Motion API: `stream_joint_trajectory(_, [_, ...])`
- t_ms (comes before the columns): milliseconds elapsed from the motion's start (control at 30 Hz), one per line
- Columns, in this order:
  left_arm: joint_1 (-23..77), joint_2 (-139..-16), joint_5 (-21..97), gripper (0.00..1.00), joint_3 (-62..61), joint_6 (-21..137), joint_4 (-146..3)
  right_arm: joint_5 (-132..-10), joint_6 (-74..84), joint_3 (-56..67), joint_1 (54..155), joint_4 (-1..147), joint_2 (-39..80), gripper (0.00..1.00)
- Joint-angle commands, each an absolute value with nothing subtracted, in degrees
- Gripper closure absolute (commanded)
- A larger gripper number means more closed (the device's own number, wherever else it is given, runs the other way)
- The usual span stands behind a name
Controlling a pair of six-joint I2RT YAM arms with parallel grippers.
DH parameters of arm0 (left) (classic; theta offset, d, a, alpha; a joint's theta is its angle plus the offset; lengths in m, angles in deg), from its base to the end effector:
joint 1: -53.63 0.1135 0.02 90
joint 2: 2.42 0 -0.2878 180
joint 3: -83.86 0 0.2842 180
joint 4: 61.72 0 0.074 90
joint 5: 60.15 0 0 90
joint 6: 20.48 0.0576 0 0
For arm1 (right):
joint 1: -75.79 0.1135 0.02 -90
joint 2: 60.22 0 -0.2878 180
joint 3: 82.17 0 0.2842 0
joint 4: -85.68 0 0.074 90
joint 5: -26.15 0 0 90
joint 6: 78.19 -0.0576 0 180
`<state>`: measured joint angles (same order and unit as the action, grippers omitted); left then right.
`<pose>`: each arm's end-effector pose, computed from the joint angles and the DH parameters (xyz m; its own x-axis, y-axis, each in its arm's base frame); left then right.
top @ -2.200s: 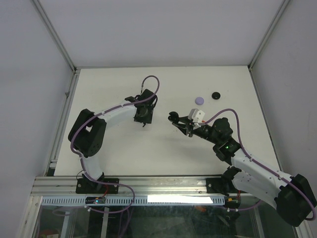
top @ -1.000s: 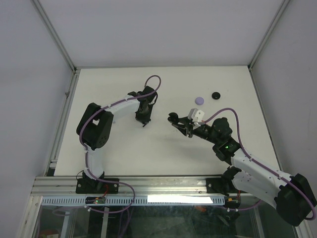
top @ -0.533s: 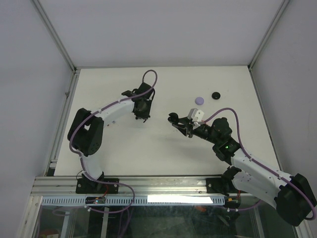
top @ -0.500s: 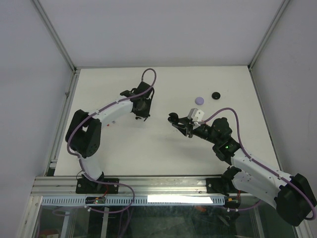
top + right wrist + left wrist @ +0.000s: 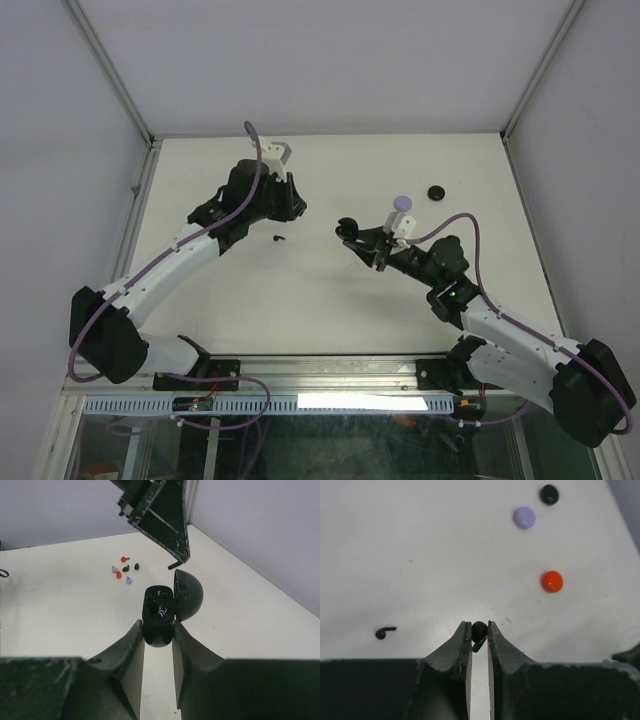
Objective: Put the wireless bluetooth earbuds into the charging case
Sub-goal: Pick up the earbud from the center of the board, then place the earbud in the charging case.
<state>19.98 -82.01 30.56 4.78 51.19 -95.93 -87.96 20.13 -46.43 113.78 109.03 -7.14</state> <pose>0.2996 -0.2003 0.3191 -0.6270 0.0396 -0.7780 0.3849 0.8840 -0.2652 0.1780 0.1689 0.2721 0.2093 -0.0041 -0.9778 -0.8608 0.4737 -0.1862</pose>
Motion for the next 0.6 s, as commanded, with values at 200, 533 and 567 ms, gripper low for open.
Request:
stream_joint_trajectory(200, [20.21, -67.3, 45.82, 1.0, 14.89, 44.22, -67.84, -82.96, 15.95, -44.13, 113.68, 124.89, -2.64, 1.0])
stream_joint_trajectory(533, [19.84, -63.68, 52.34, 1.0, 24.45, 33.28, -44.27, -82.93, 13.16, -45.47, 113.69, 140.24, 3.76, 1.0])
stream_joint_trajectory(567, [19.62, -63.9, 52.56, 1.0, 24.69, 32.9, -43.26, -82.99, 12.82, -45.61, 113.71, 141.4, 4.3, 1.0])
